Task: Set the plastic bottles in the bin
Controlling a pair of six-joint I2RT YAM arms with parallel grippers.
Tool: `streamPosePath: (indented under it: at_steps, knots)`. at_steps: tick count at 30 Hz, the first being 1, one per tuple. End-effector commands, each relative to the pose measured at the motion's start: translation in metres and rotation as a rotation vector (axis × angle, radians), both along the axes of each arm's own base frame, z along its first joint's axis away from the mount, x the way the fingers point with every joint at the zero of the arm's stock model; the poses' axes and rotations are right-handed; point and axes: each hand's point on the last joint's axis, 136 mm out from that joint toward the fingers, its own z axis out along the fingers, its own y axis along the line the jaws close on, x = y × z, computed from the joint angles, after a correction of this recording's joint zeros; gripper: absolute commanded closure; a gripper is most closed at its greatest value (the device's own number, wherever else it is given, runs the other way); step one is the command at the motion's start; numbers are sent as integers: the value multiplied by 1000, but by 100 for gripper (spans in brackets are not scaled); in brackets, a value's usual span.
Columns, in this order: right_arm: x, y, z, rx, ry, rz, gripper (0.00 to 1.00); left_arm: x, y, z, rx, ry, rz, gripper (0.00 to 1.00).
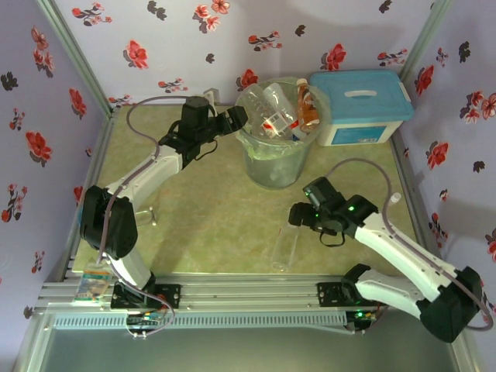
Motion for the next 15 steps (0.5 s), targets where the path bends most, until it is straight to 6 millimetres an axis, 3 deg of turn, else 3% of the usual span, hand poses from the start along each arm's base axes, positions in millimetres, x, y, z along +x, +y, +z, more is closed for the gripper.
streamPosePath:
  at_steps: [1, 15]
  knots:
    - [10, 20, -6, 73, -15, -57, 16, -1, 5, 17, 4, -32, 6, 19]
    - [13, 35, -61, -29, 84, -13, 21, -2, 5, 16, 1, -34, 4, 19]
